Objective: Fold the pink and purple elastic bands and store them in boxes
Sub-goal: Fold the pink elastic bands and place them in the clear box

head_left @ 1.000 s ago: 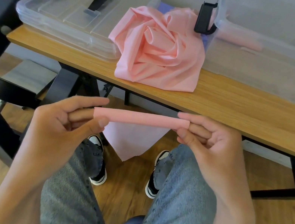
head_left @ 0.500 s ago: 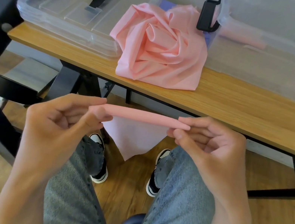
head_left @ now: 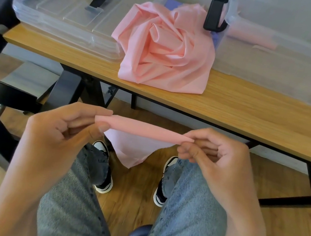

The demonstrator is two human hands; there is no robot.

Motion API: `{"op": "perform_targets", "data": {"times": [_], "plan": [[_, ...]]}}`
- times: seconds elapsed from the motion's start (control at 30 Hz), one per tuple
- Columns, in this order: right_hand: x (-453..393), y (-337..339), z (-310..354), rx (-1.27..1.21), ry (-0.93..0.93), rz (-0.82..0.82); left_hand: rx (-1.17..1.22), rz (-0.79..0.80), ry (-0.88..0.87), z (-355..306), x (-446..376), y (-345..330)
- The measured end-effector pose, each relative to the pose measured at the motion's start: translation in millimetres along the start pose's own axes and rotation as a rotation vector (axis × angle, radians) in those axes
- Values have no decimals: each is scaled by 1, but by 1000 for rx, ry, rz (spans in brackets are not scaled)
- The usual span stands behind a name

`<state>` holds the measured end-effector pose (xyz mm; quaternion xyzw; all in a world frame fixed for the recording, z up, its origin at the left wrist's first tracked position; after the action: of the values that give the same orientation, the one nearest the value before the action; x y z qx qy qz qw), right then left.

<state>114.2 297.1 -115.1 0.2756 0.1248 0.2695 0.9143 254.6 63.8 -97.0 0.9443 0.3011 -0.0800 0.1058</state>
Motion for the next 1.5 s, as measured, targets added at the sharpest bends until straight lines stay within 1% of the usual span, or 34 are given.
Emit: {"op": "perform_targets", "data": {"times": [0.2, 0.37, 0.5, 0.6, 0.67, 0.73, 0.8, 0.93, 1.03, 1.1, 1.17, 1.23, 1.37, 1.5], "plan": [[2, -2, 7, -18, 56, -6, -38, -16, -60, -2, 0, 4], [3, 0, 5, -155, 27, -74, 107, -64, -14, 4, 2, 7], [2, 0, 2, -226, 7, -93, 116, -66, -7, 4, 2, 5], [0, -6, -6, -239, -45, -31, 141, -58, 39, 7, 2, 5], [-1, -14, -15, -215, -111, 41, 96, -45, 43, 8, 1, 4], [-2, -15, -18, -116, -110, 57, 37, -31, 34, 7, 1, 2], [0, -11, -15, -31, -68, 37, 15, -27, 34, 7, 1, 2], [2, -5, 0, 12, 46, -17, 9, -26, 9, 8, 2, 5], [3, 0, 8, -23, 85, -89, 58, -47, 0, 8, 3, 5], [5, 4, 10, -91, 84, -137, 150, -81, 15, 9, 4, 5], [5, 6, 9, -157, 69, -147, 214, -127, 18, 10, 4, 6], [5, 7, 9, -207, 64, -154, 198, -136, 5, 9, 3, 6], [3, 11, 5, -133, 62, -176, 148, -87, 42, 9, 2, 4], [1, 9, -2, -42, 35, -139, 84, -37, 30, 10, 0, 0]]}}
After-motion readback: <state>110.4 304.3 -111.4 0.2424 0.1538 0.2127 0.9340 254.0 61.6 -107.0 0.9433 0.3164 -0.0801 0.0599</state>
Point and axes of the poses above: each hand's wrist, its own x-axis away from the middle knuckle, its own y-axis out of the back of the hand, z = x × y, the point moved 9 cm from there along -x, towards the middle knuckle, and after that the axes turned 10 degrees about x, right-handed, at the moved point
